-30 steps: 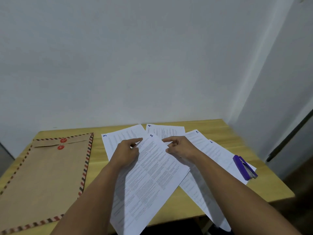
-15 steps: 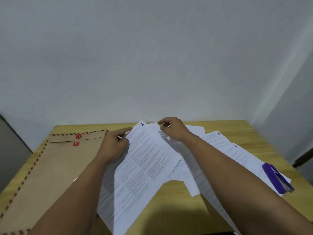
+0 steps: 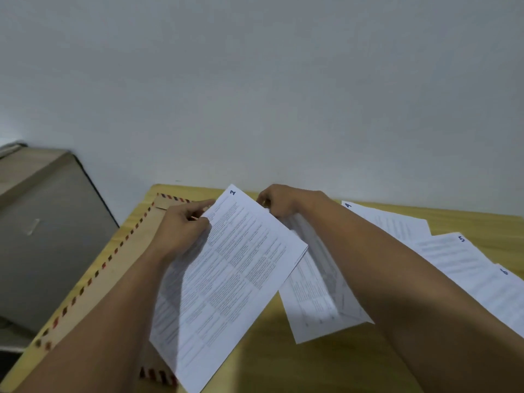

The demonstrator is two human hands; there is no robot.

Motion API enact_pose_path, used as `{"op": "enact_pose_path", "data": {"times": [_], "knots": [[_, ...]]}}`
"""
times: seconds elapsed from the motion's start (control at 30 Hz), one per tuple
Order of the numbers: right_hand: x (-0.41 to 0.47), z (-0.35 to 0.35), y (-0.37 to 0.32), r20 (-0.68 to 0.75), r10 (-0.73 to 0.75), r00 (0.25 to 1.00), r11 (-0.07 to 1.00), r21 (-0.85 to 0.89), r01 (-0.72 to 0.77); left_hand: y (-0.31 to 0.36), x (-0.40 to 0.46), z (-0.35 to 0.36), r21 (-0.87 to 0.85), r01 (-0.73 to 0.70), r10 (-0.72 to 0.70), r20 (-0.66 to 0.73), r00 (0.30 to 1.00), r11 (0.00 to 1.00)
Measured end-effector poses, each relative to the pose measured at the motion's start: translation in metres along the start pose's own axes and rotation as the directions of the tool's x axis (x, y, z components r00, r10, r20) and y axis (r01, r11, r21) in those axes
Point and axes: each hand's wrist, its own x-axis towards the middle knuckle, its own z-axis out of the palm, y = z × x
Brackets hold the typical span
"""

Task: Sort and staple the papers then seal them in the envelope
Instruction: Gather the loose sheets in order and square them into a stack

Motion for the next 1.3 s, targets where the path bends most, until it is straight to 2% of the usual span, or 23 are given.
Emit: {"op": "enact_pose_path", "data": {"times": [0.13,0.23,0.43,0.57,0.67,0.83,0.93,1.03,1.13,1.3], "knots": [[0.011,-0.008,-0.001,0.007,0.016,1.0,0.997,-0.074,-0.016,-0.014,0.003,0.004,-0.023,0.01,-0.009,0.035,0.999,1.0],[0.012,-0.006,0.006,-0.078,0.055,0.995,0.993,-0.096,-0.062,-0.016,0.004,0.004,-0.04,0.023,-0.021,0.036,0.999,0.999],[-0.023,-0.022,0.009,-0.314,0.081,0.946,0.992,0.112,-0.048,0.0,-0.006,-0.002,-0.011,-0.027,0.028,0.042,0.999,1.0],[-0.069,-0.053,0.004,-0.446,0.042,0.894,0.971,0.229,0.068,0.031,-0.024,-0.006,-0.007,-0.1,0.1,0.033,0.994,0.995],[-0.115,-0.081,-0.005,-0.528,0.015,0.849,0.96,0.246,0.136,0.065,-0.045,-0.007,0.014,-0.149,0.148,0.024,0.989,0.989],[-0.187,-0.119,-0.02,-0.698,0.054,0.714,0.921,0.312,0.235,0.123,-0.074,-0.009,0.063,-0.278,0.278,0.02,0.96,0.958],[-0.23,-0.133,-0.029,-0.741,0.047,0.67,0.86,0.372,0.35,0.159,-0.091,-0.007,0.074,-0.355,0.355,0.011,0.935,0.932],[-0.267,-0.135,-0.036,-0.734,0.068,0.675,0.794,0.45,0.408,0.189,-0.109,0.001,0.068,-0.413,0.413,0.017,0.911,0.908],[-0.299,-0.128,-0.039,-0.696,0.084,0.713,0.736,0.526,0.426,0.213,-0.122,0.013,0.066,-0.464,0.465,0.012,0.885,0.883],[-0.339,-0.118,-0.033,-0.613,0.148,0.776,0.546,0.705,0.453,0.232,-0.136,0.038,0.075,-0.534,0.535,0.005,0.845,0.842]]}}
